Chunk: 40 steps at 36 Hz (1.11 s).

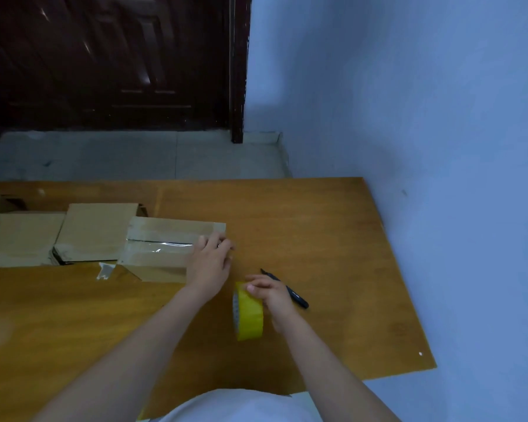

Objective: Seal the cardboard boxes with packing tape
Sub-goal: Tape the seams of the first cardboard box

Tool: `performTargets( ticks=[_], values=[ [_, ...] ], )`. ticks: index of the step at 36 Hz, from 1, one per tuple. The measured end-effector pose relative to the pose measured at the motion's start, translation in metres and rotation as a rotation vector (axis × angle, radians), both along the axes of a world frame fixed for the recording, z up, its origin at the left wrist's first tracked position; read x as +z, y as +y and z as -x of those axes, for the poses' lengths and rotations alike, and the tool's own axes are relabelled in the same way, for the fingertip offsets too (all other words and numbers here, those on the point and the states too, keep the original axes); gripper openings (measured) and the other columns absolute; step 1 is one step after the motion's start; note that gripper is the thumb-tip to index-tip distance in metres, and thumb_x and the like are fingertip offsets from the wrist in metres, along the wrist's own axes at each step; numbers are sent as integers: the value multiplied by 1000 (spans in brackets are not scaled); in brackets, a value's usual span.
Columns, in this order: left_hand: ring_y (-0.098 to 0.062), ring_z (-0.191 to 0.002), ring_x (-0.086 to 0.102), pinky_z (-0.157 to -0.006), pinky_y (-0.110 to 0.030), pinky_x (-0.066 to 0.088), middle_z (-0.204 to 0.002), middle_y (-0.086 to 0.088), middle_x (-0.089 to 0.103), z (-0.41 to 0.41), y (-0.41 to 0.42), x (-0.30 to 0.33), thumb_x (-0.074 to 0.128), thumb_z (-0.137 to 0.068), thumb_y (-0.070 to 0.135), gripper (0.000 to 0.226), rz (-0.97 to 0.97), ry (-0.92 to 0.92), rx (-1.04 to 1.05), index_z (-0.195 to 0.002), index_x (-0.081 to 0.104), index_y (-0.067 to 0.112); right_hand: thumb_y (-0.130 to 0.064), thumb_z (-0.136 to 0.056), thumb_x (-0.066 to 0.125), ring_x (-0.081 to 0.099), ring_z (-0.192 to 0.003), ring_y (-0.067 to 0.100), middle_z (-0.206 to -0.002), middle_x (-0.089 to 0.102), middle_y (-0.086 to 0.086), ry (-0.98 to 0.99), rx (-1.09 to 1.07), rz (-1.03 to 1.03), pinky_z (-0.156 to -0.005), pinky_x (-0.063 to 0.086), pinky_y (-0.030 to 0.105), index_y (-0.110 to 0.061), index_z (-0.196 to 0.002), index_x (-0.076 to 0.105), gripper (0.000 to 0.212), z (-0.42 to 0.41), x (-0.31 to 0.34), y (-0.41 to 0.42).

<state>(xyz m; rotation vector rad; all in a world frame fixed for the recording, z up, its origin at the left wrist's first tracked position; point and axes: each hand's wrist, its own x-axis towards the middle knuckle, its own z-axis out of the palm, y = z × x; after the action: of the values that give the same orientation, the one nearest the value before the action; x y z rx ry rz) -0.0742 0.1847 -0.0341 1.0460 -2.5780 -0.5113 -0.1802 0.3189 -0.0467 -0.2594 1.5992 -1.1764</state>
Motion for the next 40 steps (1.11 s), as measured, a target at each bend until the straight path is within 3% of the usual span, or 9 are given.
performTargets(
  ticks=[5,9,14,19,21,24,30,35,40],
  values=[
    [-20,-88,41,-64,-33,50,-105,2,60,-24,9,9,75,-61,2,47,14,-83,-187,-103,63,20,8,-82,58,61,-94,13,-108,63,0,-52,-171,136,-73,49,23,3,-72,62,12,25,18,0],
    [-14,-94,42,-63,-21,38,-114,5,59,-52,23,12,71,-70,-1,53,24,-97,-350,-117,59,20,9,-78,61,60,-98,20,-107,64,3,50,-121,201,-84,48,34,-1,-66,64,16,49,42,-3],
    [-9,-101,36,-62,-22,50,-128,10,51,-85,23,18,64,-70,-13,81,-24,-230,-535,-136,43,30,8,-81,61,60,-100,16,-111,64,0,214,-33,185,-84,48,33,-1,-69,64,15,67,69,-7],
    [-11,-134,24,-102,-28,40,-148,14,30,-117,1,40,39,-80,-18,88,-167,-356,-570,-146,25,39,6,-81,60,61,-98,13,-111,65,-3,188,-91,223,-76,47,29,-2,-72,65,13,63,80,-7],
    [-13,-135,27,-112,-25,20,-145,10,37,-123,-11,46,48,-80,-8,74,-131,-337,-507,-142,37,30,6,-82,59,61,-96,11,-110,65,-4,153,-106,246,-69,48,24,0,-73,64,12,58,82,-8],
    [-20,-136,24,-118,-39,16,-145,1,35,-115,-17,54,57,-87,26,54,-85,-293,-274,-138,40,24,7,-83,57,62,-97,13,-111,64,-2,128,-106,260,-69,50,23,2,-74,63,12,50,83,-11],
    [-34,-146,-4,-116,-54,7,-159,-11,-14,-47,-5,55,35,-73,86,110,-389,-491,171,-153,-4,21,9,-81,60,59,-104,18,-115,63,6,234,-48,232,-84,48,29,2,-75,66,12,36,86,-24],
    [-41,-144,-9,-114,-61,2,-155,-17,-24,-29,-8,47,63,-79,60,110,-391,-617,141,-151,-10,19,9,-80,63,60,-100,11,-110,65,0,315,11,213,-82,45,26,-2,-70,66,15,33,97,-26],
    [-24,-145,-20,-113,-59,-11,-158,3,-22,-55,-44,47,64,-80,20,93,-234,-660,-242,-150,3,26,9,-79,62,60,-99,7,-109,65,-1,362,35,206,-80,45,21,1,-74,68,11,31,105,-24]
  ],
)
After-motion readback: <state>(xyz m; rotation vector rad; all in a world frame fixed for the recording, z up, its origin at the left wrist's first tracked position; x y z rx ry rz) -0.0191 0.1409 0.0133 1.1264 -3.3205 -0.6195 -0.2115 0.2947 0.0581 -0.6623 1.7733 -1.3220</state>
